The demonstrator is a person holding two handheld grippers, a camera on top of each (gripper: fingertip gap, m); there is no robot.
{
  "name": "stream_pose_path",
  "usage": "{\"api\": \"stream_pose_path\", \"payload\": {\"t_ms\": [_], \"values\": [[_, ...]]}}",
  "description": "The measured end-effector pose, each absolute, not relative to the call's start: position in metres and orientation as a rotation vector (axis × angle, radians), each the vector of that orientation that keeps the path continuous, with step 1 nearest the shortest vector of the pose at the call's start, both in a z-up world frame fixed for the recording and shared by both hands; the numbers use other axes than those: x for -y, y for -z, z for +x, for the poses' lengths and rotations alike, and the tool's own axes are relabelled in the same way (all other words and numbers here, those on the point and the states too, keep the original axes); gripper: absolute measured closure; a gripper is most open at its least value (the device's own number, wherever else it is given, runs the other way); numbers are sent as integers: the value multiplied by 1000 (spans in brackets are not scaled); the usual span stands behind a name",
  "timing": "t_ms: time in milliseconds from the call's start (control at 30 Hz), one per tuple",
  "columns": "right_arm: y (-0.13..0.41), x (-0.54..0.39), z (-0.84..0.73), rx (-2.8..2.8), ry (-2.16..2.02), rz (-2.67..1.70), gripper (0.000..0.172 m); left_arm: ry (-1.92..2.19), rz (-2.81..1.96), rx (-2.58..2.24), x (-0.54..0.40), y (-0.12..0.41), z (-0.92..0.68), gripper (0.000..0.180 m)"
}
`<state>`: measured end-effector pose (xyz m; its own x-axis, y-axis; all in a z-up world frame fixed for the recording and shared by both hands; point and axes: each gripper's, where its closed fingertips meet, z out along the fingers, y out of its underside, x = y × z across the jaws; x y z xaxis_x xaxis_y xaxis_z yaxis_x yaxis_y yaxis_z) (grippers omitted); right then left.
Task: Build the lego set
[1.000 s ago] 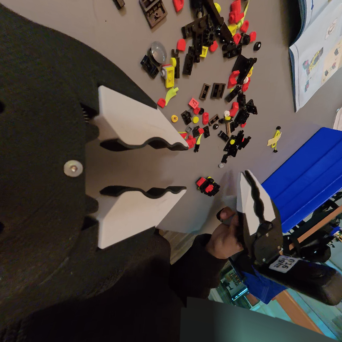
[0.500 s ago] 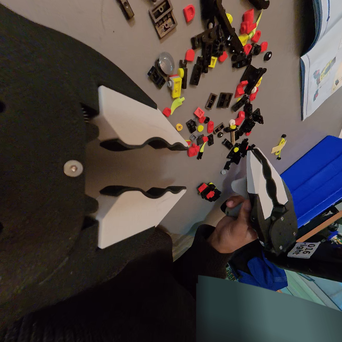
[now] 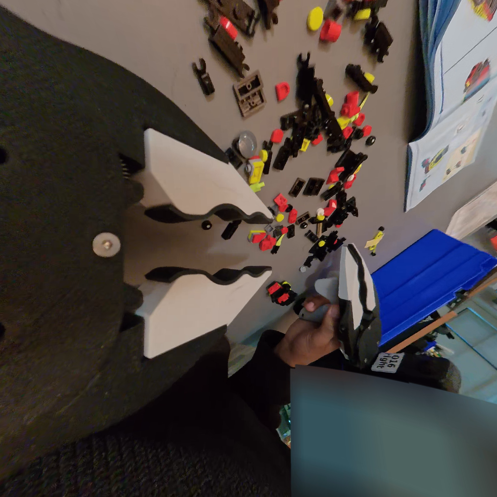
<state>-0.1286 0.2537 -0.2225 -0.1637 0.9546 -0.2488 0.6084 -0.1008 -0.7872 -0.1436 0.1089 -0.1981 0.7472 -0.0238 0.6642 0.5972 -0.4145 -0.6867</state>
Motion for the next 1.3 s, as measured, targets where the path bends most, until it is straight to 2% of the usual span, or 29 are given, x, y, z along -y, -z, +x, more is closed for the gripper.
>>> {"api": "stream_pose_path", "payload": {"t_ms": [400,667,867,1300], "values": [[223,-247,-126,1819,-1203,-1701,156,765,-1882,466,-109,200,-144,150],[237,-238,-122,1945,-1067,-1645,154,777,-1903,431,-110,199,-135,148],[233,-240,-120,1931,-1075,-1625,162,785,-1899,425,-110,198,-133,147],[203,-222,-119,1919,-1237,-1439,163,794,-1912,415,-110,200,-130,147]]}}
